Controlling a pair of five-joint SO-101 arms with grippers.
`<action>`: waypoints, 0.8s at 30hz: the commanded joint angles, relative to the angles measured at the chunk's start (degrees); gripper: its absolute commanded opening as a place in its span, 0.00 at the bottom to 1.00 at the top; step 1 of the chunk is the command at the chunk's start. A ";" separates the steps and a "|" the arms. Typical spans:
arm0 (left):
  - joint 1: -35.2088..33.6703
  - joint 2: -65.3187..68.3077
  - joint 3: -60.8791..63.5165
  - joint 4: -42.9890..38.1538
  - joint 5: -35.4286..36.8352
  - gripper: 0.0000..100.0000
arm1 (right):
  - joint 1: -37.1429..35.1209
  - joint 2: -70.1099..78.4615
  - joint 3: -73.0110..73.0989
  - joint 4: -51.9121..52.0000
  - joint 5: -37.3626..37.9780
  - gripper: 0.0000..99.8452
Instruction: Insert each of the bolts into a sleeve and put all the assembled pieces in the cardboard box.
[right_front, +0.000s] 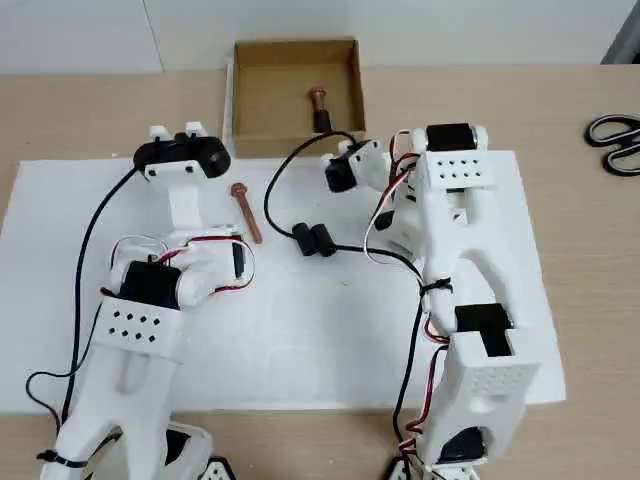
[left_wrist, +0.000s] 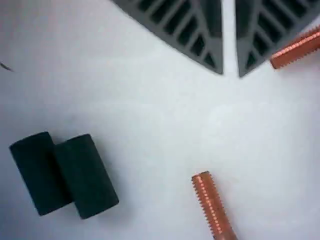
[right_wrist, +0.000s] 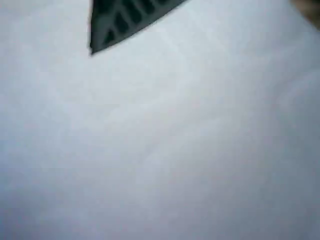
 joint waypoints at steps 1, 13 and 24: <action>0.26 -0.70 -2.59 0.09 -0.62 0.01 | -0.40 -2.86 -0.26 -0.13 3.16 0.20; 0.18 -0.70 -2.51 0.18 -5.19 0.01 | -1.63 -1.54 -0.26 -3.74 7.21 0.20; -0.09 -0.70 -2.51 0.18 -5.19 0.01 | -1.27 6.29 -0.26 -10.24 7.47 0.20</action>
